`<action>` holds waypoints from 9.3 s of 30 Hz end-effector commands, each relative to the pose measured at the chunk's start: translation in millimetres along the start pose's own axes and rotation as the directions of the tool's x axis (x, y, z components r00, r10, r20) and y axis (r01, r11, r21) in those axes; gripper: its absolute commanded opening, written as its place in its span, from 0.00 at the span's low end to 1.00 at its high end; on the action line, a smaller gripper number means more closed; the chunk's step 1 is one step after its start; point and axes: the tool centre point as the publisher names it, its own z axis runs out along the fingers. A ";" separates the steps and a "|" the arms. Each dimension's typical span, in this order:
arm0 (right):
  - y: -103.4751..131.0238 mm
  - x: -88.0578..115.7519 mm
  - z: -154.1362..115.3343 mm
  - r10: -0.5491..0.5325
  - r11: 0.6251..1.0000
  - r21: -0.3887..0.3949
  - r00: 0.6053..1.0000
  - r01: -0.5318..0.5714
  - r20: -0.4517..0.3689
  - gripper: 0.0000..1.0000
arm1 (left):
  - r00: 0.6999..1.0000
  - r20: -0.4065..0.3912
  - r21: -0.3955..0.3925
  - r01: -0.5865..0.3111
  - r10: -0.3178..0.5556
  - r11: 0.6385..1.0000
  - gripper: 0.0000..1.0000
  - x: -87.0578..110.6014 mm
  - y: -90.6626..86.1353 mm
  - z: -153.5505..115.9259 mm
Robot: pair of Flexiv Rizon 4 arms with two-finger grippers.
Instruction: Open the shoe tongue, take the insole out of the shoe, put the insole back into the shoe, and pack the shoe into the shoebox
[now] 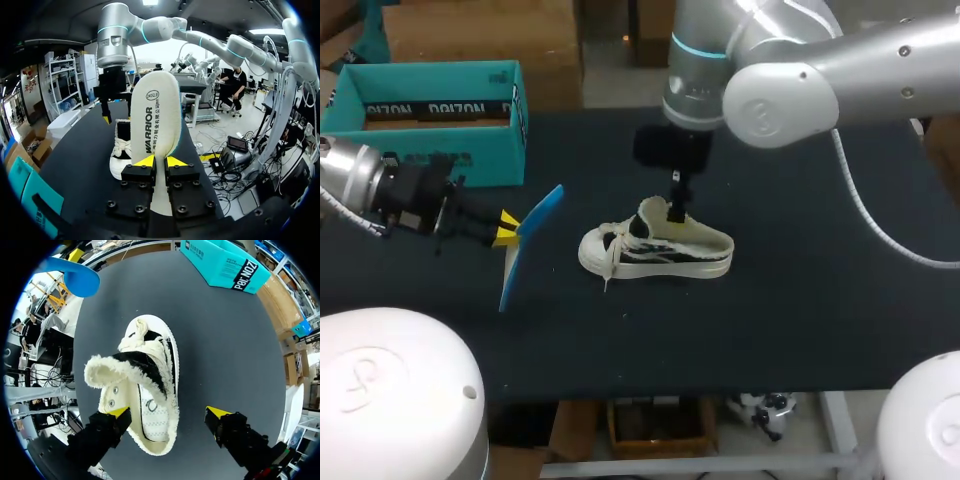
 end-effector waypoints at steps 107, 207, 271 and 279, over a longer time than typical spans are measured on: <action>-26.7 81.2 1.2 0.802 0.366 -0.425 0.513 -0.828 -0.307 0.00 | 0.834 -0.421 0.225 -0.285 0.357 0.931 0.00 -43.3 -94.8 72.3; -77.5 122.8 -51.4 0.746 0.219 -0.042 0.195 -0.975 -0.637 1.00 | 0.513 -0.622 0.608 -0.159 0.592 0.778 0.00 34.9 -144.2 95.9; -58.3 170.1 -57.5 0.490 -0.263 0.648 -0.678 -0.715 -0.548 1.00 | 0.270 -0.627 0.638 -0.361 0.731 0.681 0.00 64.2 -149.1 127.8; -52.2 166.4 -50.3 0.481 -0.224 0.697 -0.699 -0.681 -0.529 1.00 | 0.226 -0.593 0.621 -0.482 0.773 0.618 0.00 66.2 -138.8 137.0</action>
